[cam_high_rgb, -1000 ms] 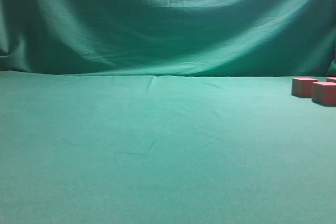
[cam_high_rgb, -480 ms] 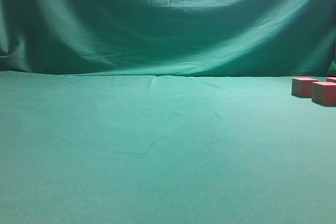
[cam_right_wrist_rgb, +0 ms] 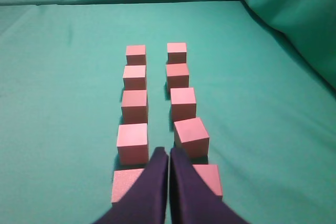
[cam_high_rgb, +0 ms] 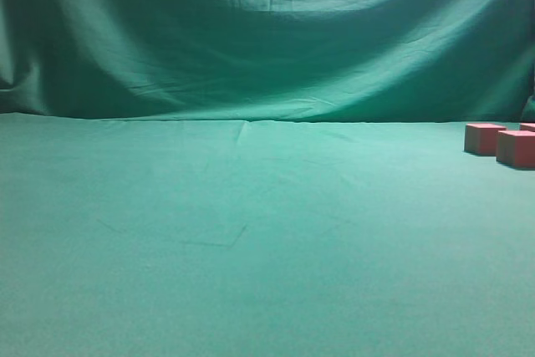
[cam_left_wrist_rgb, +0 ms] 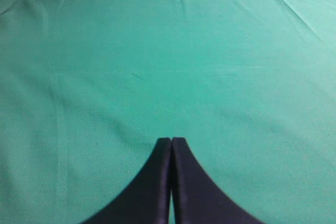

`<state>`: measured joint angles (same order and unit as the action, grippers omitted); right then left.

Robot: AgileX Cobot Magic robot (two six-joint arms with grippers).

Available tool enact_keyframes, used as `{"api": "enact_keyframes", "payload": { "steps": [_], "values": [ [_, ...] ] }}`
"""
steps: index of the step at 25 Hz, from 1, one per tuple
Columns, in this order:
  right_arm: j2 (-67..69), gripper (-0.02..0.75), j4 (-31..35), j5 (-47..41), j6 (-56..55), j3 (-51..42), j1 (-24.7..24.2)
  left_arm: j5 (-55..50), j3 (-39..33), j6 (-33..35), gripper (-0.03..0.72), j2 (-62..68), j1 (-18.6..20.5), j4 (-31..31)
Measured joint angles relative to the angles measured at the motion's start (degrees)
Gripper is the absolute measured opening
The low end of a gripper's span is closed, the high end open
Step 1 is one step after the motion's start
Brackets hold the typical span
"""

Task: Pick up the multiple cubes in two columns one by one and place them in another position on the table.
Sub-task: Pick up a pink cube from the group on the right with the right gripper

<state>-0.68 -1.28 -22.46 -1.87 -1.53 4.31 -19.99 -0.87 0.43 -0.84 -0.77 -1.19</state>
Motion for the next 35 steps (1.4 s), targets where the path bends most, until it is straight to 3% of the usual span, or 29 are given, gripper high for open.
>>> {"api": "enact_keyframes", "payload": {
  "steps": [6,17,20,26,30,35],
  "values": [
    [0.0,0.0,-1.27,5.35,-0.38,0.0,0.0,0.0,0.0,0.0,0.0,0.0,0.0,0.0],
    [0.0,0.0,-1.14,35.2,-4.73,0.0,0.0,0.0,0.0,0.0,0.0,0.0,0.0,0.0],
    [0.0,0.0,-1.14,28.87,-4.85,3.95,0.0,0.0,0.0,0.0,0.0,0.0,0.0,0.0],
    [2.6,0.0,-0.63,7.65,-4.85,14.43,0.0,0.0,0.0,0.0,0.0,0.0,0.0,0.0],
    [9.15,0.0,4.63,-5.13,-4.85,17.63,0.0,0.0,0.0,0.0,0.0,0.0,0.0,0.0],
    [14.46,0.0,12.98,-14.7,-4.38,21.42,0.0,0.0,0.0,0.0,0.0,0.0,0.0,0.0]
  ]
}}
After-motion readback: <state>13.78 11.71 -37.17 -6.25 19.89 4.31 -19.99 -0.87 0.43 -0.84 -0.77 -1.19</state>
